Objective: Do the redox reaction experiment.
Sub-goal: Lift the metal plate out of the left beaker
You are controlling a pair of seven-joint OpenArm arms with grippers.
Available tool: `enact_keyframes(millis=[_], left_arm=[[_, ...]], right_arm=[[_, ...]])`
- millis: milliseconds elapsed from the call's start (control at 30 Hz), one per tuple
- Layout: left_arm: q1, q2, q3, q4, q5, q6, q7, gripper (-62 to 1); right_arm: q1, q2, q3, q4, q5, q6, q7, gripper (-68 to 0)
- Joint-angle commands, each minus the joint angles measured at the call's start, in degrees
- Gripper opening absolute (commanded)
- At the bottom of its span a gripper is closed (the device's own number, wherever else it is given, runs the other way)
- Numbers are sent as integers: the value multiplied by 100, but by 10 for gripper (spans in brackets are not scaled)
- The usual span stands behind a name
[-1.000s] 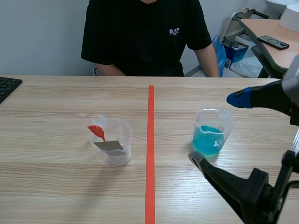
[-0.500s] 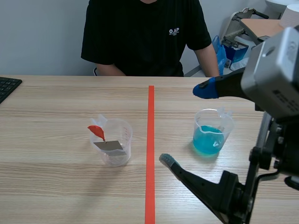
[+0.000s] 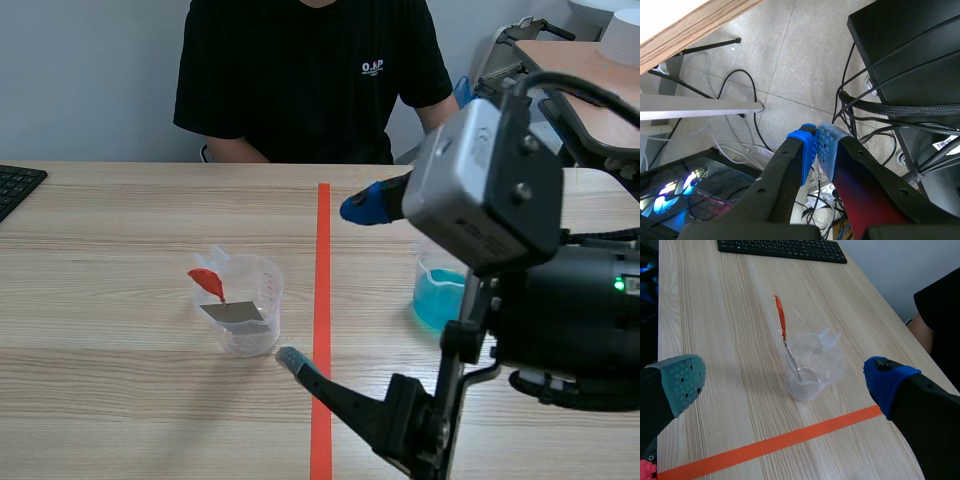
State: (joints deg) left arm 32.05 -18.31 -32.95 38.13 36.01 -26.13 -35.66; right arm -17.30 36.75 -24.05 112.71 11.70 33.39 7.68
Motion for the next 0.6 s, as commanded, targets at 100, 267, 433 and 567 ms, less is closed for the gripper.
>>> enact_keyframes(millis=[100, 267, 433, 567], left_arm=[[61, -76, -39, 81, -39, 9, -55, -571], [61, -76, -39, 81, -39, 9, -55, -571], [61, -76, -39, 81, -39, 9, -57, -571], [61, -76, -39, 81, -39, 9, -57, -571]], right_arm=[[520, -251, -396, -341, 24, -37, 133, 4], [1064, -621, -896, -863, -101, -37, 153, 4], [1576, -1003, -1355, -1410, -461, -42, 212, 4], [1943, -1222, -1637, -1862, -629, -105, 413, 4]])
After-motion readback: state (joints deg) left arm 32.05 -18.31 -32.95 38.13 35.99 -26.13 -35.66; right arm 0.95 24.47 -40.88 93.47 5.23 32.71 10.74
